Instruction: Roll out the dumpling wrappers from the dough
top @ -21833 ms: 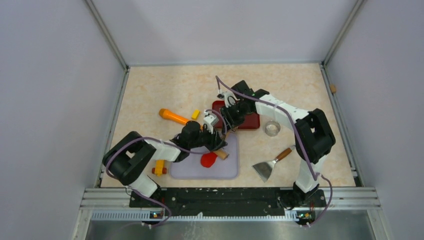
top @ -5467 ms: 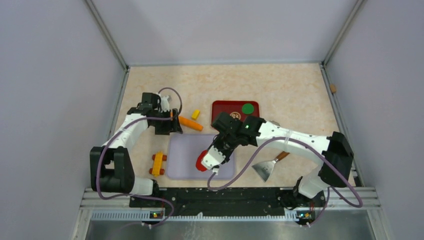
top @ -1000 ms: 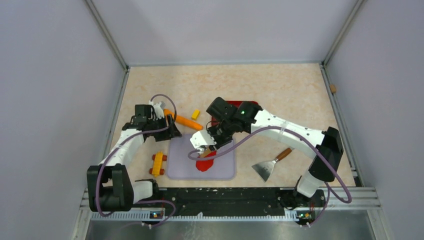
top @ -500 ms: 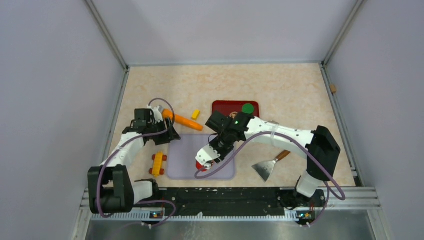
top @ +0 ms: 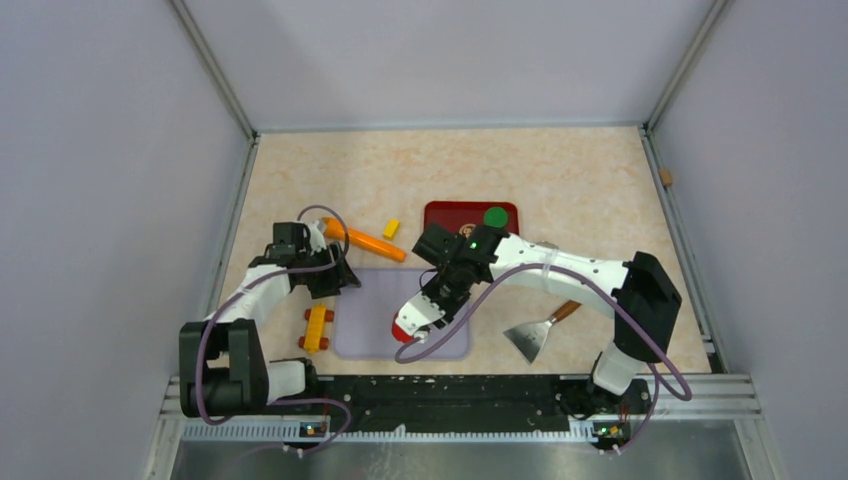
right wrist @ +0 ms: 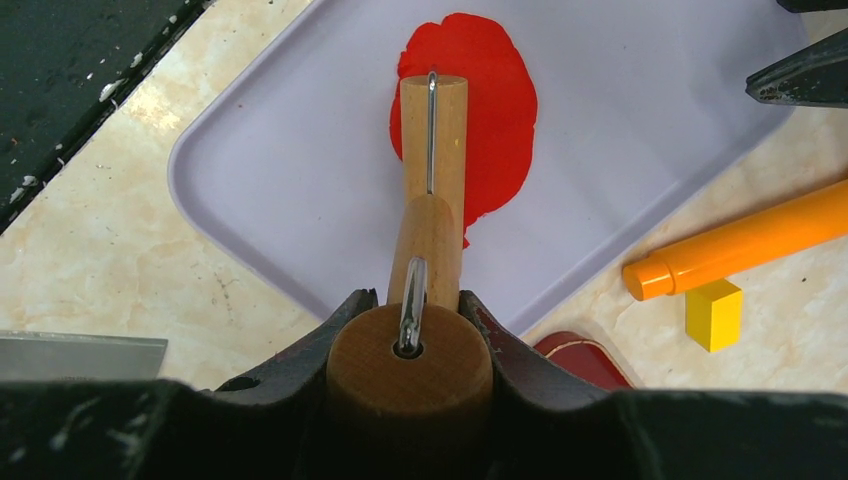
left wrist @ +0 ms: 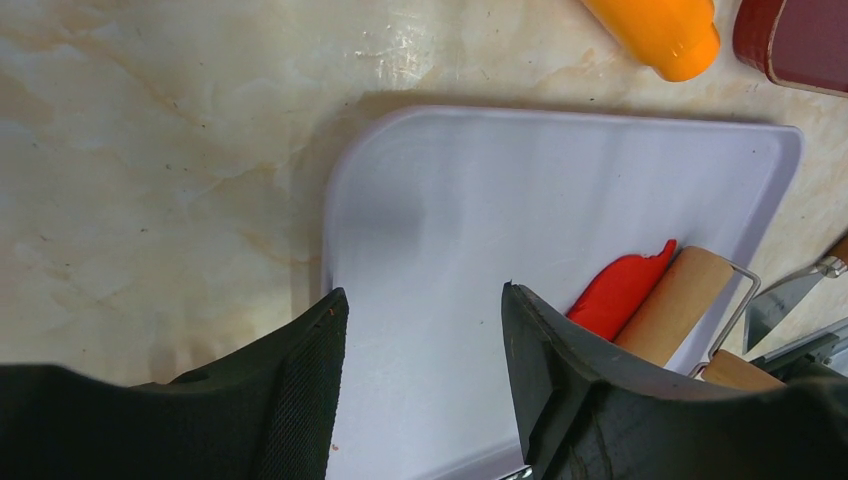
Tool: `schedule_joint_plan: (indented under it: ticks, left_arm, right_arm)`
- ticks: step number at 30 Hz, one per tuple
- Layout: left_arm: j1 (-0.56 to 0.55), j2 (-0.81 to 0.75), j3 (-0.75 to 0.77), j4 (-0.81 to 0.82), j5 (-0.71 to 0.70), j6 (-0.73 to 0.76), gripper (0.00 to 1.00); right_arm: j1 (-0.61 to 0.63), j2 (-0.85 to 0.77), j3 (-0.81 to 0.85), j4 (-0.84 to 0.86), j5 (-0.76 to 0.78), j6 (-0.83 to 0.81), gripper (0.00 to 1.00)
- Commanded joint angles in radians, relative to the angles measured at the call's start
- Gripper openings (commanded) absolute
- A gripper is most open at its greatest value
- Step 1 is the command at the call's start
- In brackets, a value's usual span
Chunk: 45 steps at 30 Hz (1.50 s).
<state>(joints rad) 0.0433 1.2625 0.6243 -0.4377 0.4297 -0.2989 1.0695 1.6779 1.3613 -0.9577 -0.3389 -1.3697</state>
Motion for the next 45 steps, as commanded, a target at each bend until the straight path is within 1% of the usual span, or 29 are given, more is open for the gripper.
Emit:
schedule_joint_plan:
  ticks: [1,11,13,18,20,22,23,27,30,31,33,36,38,40,41,44,45]
  left_arm:
    - [0.010,-0.039,-0.017,0.040,-0.004,-0.011,0.61]
    - [0.012,-0.024,-0.022,0.052,-0.002,-0.008,0.62]
    - [0.013,-0.016,-0.019,0.054,-0.001,-0.010,0.62]
    - [0.013,-0.014,-0.002,0.060,0.013,-0.016,0.62]
    - [0.014,-0.030,0.008,0.059,0.010,-0.011,0.63]
    - [0.014,-0.042,0.035,0.031,0.012,0.008,0.64]
    - [0.015,-0.045,0.044,0.012,0.016,0.020,0.64]
    - [0.014,-0.023,0.065,-0.036,0.015,0.023,0.64]
    - [0.021,-0.002,0.099,-0.087,-0.022,0.017,0.64]
    - [0.023,0.007,0.111,-0.102,-0.036,0.016,0.63]
    - [0.023,0.036,0.117,-0.103,-0.041,0.022,0.62]
    - [0.027,0.065,0.111,-0.074,-0.064,0.017,0.61]
    - [0.027,0.081,0.121,-0.080,-0.087,0.015,0.60]
    - [0.026,0.117,0.154,-0.093,-0.114,0.026,0.58]
    - [0.026,0.142,0.170,-0.094,-0.117,0.046,0.56]
    - [0.016,0.231,0.280,-0.096,-0.136,0.120,0.55]
    - [0.015,0.263,0.322,-0.101,-0.118,0.140,0.55]
  right_arm:
    - [0.024,0.093,-0.094,-0.316,-0.048,0.024,0.00]
    - [-0.002,0.039,-0.042,-0.322,-0.008,0.058,0.00]
    - [-0.017,0.025,0.007,-0.321,-0.004,0.078,0.00]
    - [-0.055,0.011,0.228,-0.323,-0.035,0.193,0.00]
    - [-0.063,0.002,0.297,-0.293,-0.036,0.262,0.00]
    - [-0.078,-0.020,0.323,-0.224,-0.044,0.341,0.00]
    - [-0.092,-0.041,0.315,-0.172,-0.046,0.385,0.00]
    - [-0.144,-0.157,0.147,0.117,-0.024,0.593,0.00]
    - [-0.204,-0.219,0.076,0.295,-0.007,0.871,0.00]
    - [-0.238,-0.230,0.064,0.344,-0.034,0.983,0.00]
    - [-0.308,-0.236,0.040,0.401,-0.096,1.190,0.00]
    - [-0.366,-0.208,0.010,0.440,-0.134,1.390,0.00]
    - [-0.398,-0.171,0.029,0.415,-0.155,1.469,0.00]
    - [-0.434,-0.165,0.031,0.400,-0.179,1.492,0.00]
    - [-0.443,-0.175,0.027,0.397,-0.171,1.479,0.00]
    - [-0.451,-0.213,0.000,0.391,-0.147,1.390,0.00]
    - [-0.452,-0.222,-0.005,0.388,-0.134,1.377,0.00]
